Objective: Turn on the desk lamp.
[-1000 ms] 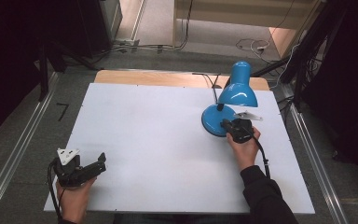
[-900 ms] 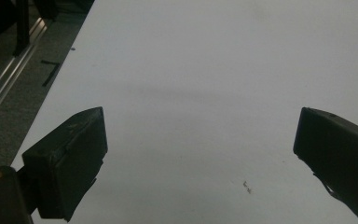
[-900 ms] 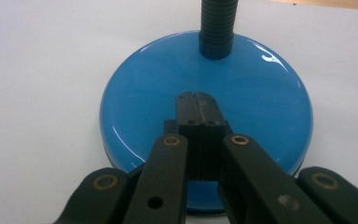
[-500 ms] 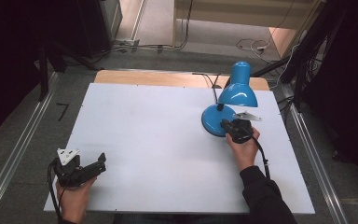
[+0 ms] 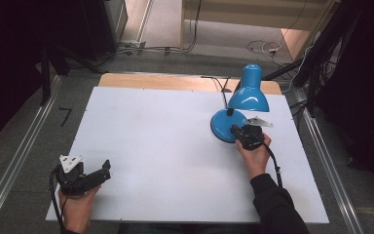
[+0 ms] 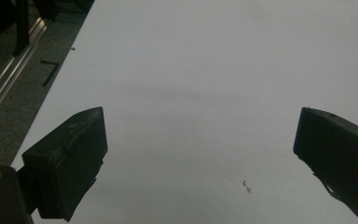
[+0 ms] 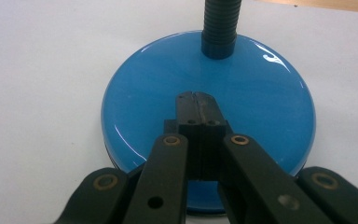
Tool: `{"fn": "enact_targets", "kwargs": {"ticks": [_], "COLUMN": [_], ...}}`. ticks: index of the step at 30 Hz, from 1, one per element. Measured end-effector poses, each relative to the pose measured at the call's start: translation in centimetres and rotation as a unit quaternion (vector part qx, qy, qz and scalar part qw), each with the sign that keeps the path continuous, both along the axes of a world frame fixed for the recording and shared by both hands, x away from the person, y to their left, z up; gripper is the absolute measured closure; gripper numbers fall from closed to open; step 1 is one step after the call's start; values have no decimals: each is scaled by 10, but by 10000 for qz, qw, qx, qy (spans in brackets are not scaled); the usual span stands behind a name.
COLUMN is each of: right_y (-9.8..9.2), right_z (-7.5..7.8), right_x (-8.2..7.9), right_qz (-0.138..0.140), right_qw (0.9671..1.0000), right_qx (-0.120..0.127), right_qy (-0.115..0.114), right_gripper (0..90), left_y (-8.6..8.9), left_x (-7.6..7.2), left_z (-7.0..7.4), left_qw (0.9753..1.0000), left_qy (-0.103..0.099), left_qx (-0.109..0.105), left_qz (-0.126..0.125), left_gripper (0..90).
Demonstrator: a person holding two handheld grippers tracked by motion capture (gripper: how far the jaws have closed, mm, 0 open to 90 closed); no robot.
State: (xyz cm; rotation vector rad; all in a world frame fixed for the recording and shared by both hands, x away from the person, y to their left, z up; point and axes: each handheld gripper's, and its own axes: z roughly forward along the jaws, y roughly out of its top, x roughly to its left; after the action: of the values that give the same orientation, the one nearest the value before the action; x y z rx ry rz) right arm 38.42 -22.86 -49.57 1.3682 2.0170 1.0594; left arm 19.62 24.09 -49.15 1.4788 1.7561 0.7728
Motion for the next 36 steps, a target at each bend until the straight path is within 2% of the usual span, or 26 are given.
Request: {"fn": "enact_targets", "kwargs": {"ticks": [26, 31, 36], "right_y": [0, 0, -3], "right_z": [-1, -2, 0], "right_x": [-3, -7, -6], "right_qz": [40, 96, 86], "right_qw": [9999, 9998, 9999], "right_qx": [-122, -149, -52], "right_qy": [-103, -74, 50], "right_gripper": [881, 881, 879], "left_y": [-1, -1, -1], "left_x": [-1, -1, -1], "left_z": [0, 0, 0], "left_qw": [10000, 10000, 10000], "left_qy": [5, 11, 1], "left_qx": [5, 11, 11], "left_qz": [6, 4, 7], "left_gripper": [33, 33, 33]}}
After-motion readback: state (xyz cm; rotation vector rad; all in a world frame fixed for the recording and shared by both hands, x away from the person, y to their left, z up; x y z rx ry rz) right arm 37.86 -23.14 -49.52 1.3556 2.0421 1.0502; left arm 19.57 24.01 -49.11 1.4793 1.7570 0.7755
